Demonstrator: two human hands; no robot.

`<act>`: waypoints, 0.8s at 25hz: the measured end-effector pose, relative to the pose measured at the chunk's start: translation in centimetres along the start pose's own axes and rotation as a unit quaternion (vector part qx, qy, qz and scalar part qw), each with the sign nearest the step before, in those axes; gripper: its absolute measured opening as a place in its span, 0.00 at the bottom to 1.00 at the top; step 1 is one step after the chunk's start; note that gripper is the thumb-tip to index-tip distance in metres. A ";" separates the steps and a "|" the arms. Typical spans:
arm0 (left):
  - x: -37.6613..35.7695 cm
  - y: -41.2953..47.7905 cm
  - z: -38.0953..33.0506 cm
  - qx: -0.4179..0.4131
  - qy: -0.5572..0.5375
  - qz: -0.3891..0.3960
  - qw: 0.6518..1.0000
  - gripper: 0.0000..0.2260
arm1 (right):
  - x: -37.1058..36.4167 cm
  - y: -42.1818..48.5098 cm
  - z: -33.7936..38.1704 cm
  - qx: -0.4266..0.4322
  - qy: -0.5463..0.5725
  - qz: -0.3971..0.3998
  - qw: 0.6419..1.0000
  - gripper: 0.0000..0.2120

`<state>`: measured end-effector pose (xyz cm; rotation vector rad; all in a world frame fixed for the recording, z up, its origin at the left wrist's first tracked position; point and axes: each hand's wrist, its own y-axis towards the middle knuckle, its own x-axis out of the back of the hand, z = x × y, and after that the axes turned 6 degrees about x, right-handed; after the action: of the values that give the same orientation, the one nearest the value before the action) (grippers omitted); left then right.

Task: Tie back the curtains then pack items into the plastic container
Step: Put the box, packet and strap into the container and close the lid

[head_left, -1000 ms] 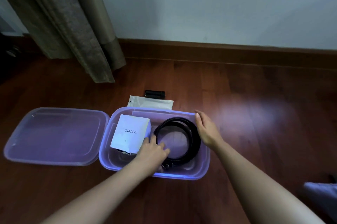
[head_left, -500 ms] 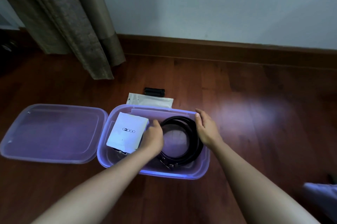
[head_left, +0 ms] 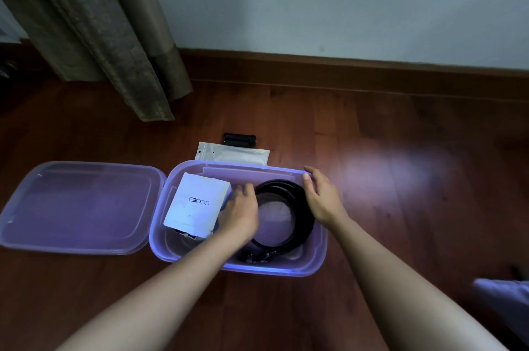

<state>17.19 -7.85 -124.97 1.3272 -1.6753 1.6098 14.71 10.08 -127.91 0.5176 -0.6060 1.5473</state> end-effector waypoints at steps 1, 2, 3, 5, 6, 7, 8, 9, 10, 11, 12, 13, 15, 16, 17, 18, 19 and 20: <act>-0.3 0.0 0.0 -0.008 0.006 0.007 1.000 0.18 | 0.0 0.0 0.0 0.001 0.000 0.000 1.000 0.19; -0.4 0.0 0.0 -0.011 -0.005 0.014 1.000 0.20 | 0.0 0.0 0.0 0.002 0.000 0.000 1.000 0.19; -0.6 0.2 -0.1 -0.009 -0.029 0.020 0.999 0.22 | 0.0 0.0 0.0 0.001 -0.001 -0.001 1.000 0.19; -0.5 0.8 0.1 -0.009 -0.070 0.032 0.997 0.24 | 0.0 -0.1 0.0 -0.001 -0.002 -0.002 1.000 0.19; -0.5 1.1 0.3 -0.007 -0.082 0.037 0.996 0.24 | 0.0 -0.1 0.1 -0.001 -0.003 -0.001 1.000 0.19; -0.5 1.4 0.6 0.000 -0.090 0.037 0.995 0.23 | 0.1 -0.1 0.1 -0.002 -0.005 0.000 1.000 0.19; -0.4 1.4 0.8 0.011 -0.092 0.032 0.995 0.20 | 0.1 -0.1 0.1 -0.002 -0.006 0.002 1.000 0.19; -0.4 1.4 0.9 0.017 -0.089 0.025 0.996 0.18 | 0.1 -0.1 0.2 -0.002 -0.006 0.004 1.000 0.19; -0.4 1.2 0.8 0.018 -0.085 0.018 0.996 0.15 | 0.1 -0.1 0.2 -0.001 -0.006 0.005 1.000 0.19; -0.6 1.1 0.7 0.017 -0.090 0.014 0.996 0.14 | 0.1 -0.1 0.2 -0.001 -0.006 0.007 1.000 0.19; -0.6 1.0 0.6 0.018 -0.106 0.017 0.994 0.14 | 0.2 -0.1 0.2 -0.001 -0.008 0.008 1.000 0.20; -0.6 1.0 0.5 0.024 -0.129 0.025 0.991 0.14 | 0.2 -0.1 0.2 0.000 -0.010 0.009 1.000 0.20; -0.4 1.3 0.6 0.034 -0.160 0.043 0.986 0.15 | 0.2 -0.2 0.3 -0.002 -0.010 0.012 1.000 0.20; -0.3 1.5 0.8 0.033 -0.168 0.049 0.984 0.17 | 0.3 -0.2 0.3 -0.005 -0.008 0.014 1.000 0.20; -0.3 1.6 0.9 0.025 -0.177 0.050 0.983 0.19 | 0.3 -0.2 0.3 -0.006 -0.008 0.015 1.000 0.20; -0.5 1.6 1.0 0.014 -0.187 0.040 0.982 0.21 | 0.2 -0.2 0.3 -0.006 -0.009 0.014 1.000 0.20; -0.7 1.6 1.1 0.002 -0.195 0.022 0.980 0.20 | 0.2 -0.2 0.3 -0.005 -0.012 0.013 1.000 0.20; -0.9 1.4 1.1 -0.010 -0.198 0.001 0.980 0.16 | 0.2 -0.2 0.3 -0.005 -0.014 0.012 1.000 0.20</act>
<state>16.71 -8.79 -126.63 1.7222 -1.9088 1.3887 14.91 10.05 -127.57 0.5267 -0.6447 1.5610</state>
